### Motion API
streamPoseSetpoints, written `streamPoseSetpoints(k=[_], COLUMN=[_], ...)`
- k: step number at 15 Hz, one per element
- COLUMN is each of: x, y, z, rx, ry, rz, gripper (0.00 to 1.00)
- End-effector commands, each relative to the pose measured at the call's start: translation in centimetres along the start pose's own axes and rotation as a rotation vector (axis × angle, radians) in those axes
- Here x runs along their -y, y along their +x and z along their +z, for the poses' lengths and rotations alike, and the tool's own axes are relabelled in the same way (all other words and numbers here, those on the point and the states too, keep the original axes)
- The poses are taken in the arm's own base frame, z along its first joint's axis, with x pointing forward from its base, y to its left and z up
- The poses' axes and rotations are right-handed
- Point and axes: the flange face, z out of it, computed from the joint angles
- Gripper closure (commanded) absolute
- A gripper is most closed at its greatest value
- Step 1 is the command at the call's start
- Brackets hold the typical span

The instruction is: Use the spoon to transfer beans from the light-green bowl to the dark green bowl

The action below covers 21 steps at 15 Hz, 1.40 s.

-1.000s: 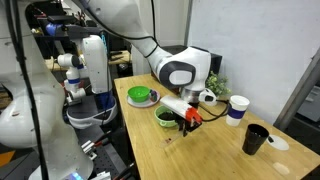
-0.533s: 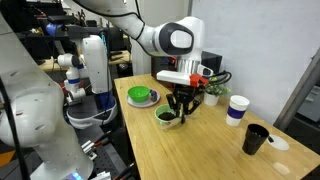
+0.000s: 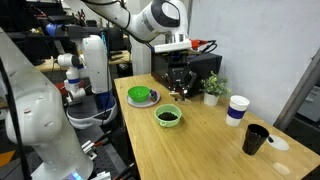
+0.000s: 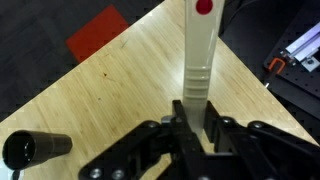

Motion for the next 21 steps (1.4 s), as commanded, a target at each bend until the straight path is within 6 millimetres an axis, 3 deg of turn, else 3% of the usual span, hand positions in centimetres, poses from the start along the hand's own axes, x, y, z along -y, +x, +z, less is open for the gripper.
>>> streamPoseSetpoints(k=[1, 10, 16, 21], x=[1.6, 6.1, 7.8, 9.2], y=[2.3, 8.3, 11.3, 13.2], z=[-0.5, 0.9, 3.6, 4.3], rx=[0.064, 0.152, 0.197, 0.189], ry=[-0.124, -0.294, -0.365, -0.404], rz=[-0.141, -0.356, -0.445, -0.500], gripper=[0.94, 0.94, 0.94, 0.94])
